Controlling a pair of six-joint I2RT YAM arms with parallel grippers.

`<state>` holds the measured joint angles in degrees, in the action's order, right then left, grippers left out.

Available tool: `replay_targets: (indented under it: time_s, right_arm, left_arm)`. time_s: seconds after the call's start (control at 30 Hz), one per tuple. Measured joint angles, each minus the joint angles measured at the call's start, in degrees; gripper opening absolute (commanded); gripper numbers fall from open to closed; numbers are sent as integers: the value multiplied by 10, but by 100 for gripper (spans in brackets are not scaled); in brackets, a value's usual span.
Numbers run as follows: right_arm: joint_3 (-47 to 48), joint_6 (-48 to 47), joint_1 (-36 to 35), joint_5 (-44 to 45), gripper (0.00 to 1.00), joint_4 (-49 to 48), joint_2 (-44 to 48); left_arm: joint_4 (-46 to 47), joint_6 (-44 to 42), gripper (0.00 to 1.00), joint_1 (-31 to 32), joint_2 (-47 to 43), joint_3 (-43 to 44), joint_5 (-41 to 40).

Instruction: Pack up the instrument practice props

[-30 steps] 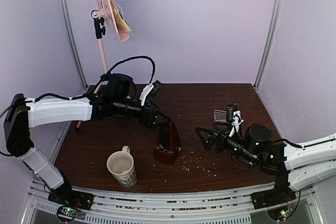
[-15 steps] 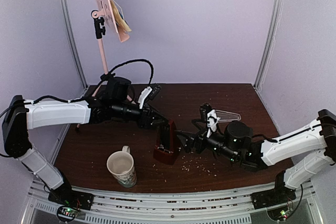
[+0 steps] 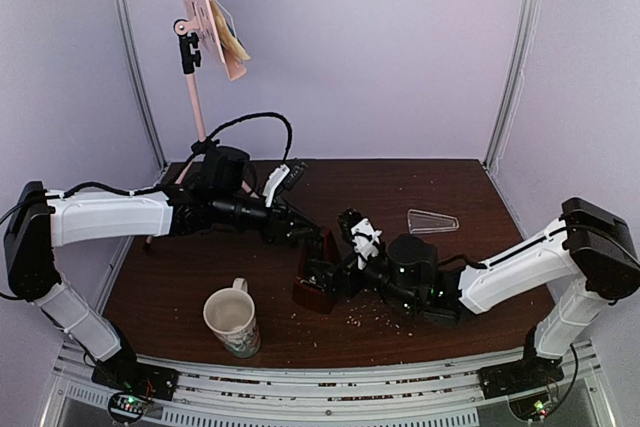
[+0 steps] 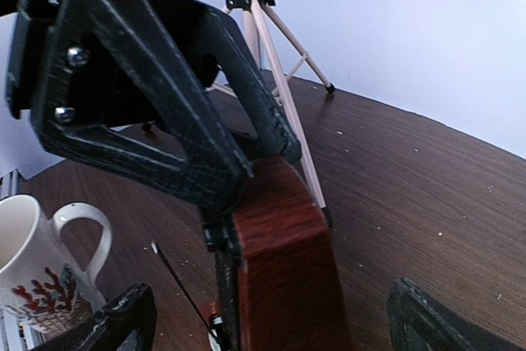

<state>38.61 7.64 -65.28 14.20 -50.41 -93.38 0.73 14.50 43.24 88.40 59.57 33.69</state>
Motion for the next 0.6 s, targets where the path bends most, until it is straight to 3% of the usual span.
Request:
replay_targets:
  time_s: [0.23, 0.6]
  right_arm:
    - [38, 4, -2, 80, 100, 29, -32]
    - [43, 20, -3, 104, 100, 37, -36]
  left_arm:
    - [1, 0, 41, 0, 0, 0, 0]
    - [2, 0, 40, 0, 0, 0, -1]
